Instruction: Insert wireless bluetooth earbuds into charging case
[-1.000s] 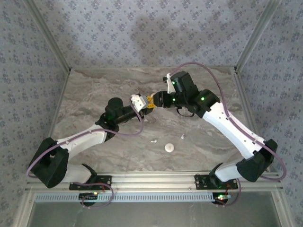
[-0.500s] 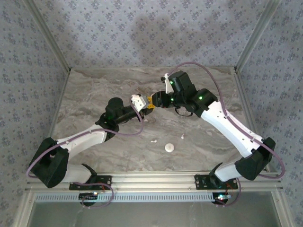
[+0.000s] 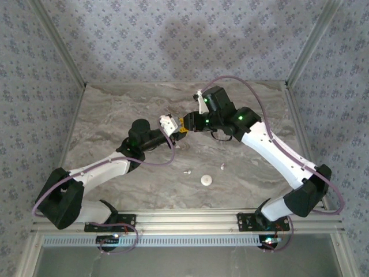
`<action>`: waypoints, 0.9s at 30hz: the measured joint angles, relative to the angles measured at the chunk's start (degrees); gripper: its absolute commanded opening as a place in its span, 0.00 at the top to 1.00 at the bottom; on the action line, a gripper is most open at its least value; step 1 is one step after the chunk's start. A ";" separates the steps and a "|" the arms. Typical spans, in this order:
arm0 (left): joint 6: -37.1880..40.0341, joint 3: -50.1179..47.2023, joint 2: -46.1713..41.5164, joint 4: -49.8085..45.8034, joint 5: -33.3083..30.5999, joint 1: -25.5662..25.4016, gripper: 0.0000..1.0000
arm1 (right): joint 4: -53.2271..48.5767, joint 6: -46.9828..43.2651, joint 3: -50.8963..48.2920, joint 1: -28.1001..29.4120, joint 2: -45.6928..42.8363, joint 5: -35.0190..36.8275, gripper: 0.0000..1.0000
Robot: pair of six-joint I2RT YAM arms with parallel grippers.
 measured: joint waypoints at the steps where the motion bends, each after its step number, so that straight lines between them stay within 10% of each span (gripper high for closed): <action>1: -0.04 0.00 0.00 -0.07 0.00 0.00 0.89 | -0.04 -0.20 0.07 0.02 0.04 -0.13 0.72; 27: -3.08 0.37 -1.14 -2.25 14.73 0.66 0.89 | -8.55 -29.88 0.31 -6.14 -1.66 -19.87 0.78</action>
